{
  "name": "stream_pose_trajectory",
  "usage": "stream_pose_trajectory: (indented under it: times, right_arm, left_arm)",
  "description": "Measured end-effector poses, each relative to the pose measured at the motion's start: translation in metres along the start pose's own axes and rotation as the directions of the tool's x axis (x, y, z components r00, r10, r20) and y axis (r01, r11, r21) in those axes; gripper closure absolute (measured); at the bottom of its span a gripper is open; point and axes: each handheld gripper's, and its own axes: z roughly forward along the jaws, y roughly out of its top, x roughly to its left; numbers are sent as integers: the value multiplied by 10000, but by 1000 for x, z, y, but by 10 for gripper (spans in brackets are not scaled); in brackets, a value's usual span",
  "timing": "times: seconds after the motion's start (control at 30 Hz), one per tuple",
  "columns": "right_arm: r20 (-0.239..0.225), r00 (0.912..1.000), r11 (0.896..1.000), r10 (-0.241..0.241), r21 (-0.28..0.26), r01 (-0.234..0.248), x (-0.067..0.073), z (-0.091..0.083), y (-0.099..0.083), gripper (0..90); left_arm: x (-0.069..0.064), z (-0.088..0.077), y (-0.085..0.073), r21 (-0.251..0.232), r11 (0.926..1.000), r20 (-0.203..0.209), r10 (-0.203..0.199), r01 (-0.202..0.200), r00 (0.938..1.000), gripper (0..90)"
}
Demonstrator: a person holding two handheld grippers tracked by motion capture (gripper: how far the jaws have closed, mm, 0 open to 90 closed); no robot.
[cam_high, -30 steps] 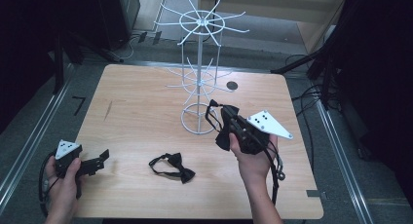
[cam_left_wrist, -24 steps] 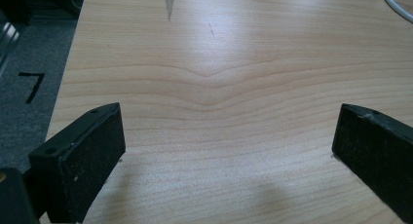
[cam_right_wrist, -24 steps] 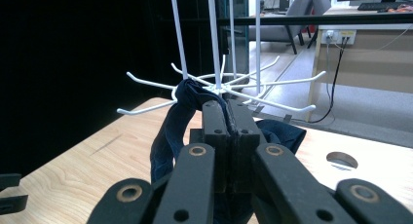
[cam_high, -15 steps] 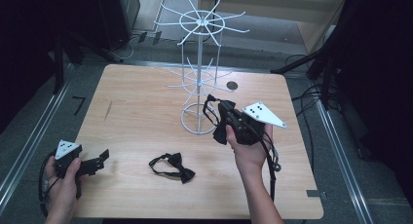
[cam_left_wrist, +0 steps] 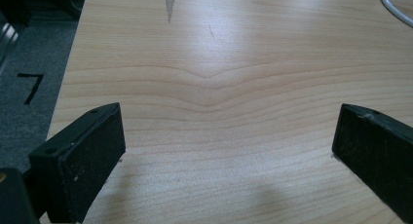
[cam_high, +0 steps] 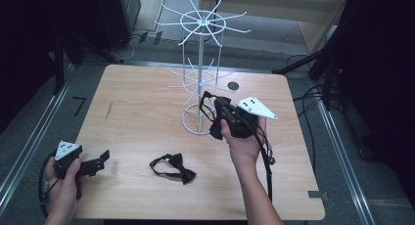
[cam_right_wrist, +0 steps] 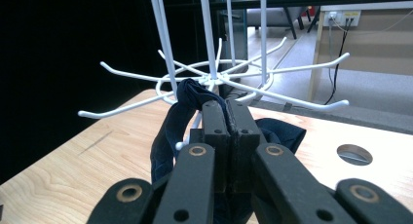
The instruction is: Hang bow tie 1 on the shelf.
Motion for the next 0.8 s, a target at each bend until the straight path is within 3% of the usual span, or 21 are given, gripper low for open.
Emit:
stream_pose_trajectory:
  times: [0.8]
  right_arm:
    - [659, 9974, 9985, 307, 440, -336, -12, 23, -23, 889]
  left_arm:
    - [0, 0, 0, 5, 10000, 2, -1, 1, 10000, 0]
